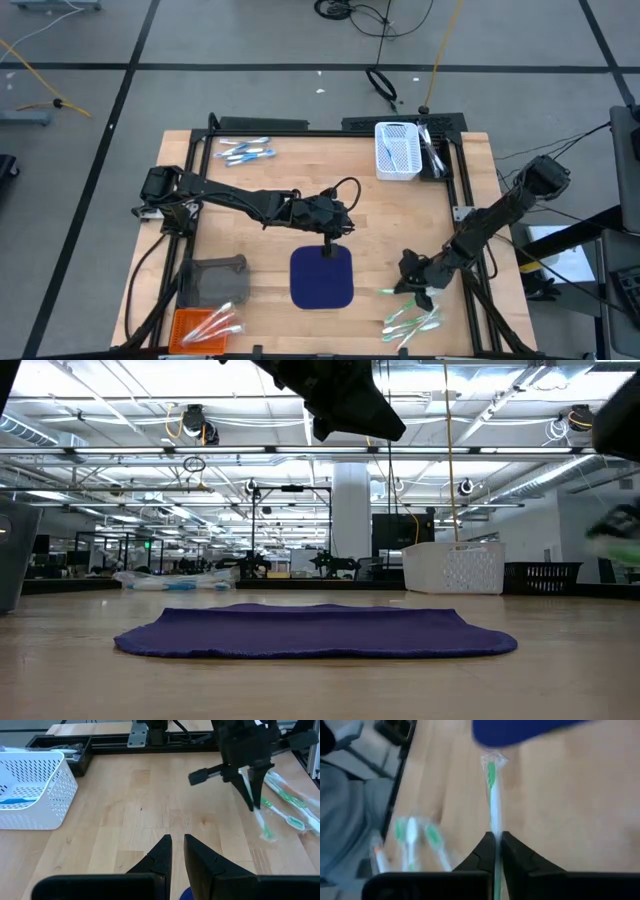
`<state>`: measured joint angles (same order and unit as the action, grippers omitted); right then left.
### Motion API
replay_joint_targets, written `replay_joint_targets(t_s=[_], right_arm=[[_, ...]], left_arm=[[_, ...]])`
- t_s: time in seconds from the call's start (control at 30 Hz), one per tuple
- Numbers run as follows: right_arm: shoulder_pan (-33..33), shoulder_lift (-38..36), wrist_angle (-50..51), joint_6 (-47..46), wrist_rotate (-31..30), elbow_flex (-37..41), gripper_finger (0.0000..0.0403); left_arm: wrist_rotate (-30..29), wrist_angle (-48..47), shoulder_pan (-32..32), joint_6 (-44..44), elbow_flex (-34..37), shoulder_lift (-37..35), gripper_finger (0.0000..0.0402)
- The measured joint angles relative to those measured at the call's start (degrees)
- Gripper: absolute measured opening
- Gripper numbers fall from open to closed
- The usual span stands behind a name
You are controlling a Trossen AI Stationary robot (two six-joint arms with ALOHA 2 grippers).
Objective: Pick & Place Toothbrushes
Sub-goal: Put the green toothbrush into the black bin
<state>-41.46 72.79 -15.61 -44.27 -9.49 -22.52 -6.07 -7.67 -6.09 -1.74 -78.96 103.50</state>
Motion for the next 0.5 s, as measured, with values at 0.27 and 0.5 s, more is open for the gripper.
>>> replay_joint_targets(t_s=[0.27, 0.5], right_arm=[[2.8, -8.7, 0.0, 13.0, -11.8, -0.6, 0.0005], [3.2, -15.2, -2.4, 23.6, -25.8, -0.6, 0.0005]], left_arm=[[0.0, 0.7, 0.0, 0.0, 0.0, 0.0, 0.0051], [0.0, 4.8, 0.0, 0.1, 0.0, 0.0, 0.0051]])
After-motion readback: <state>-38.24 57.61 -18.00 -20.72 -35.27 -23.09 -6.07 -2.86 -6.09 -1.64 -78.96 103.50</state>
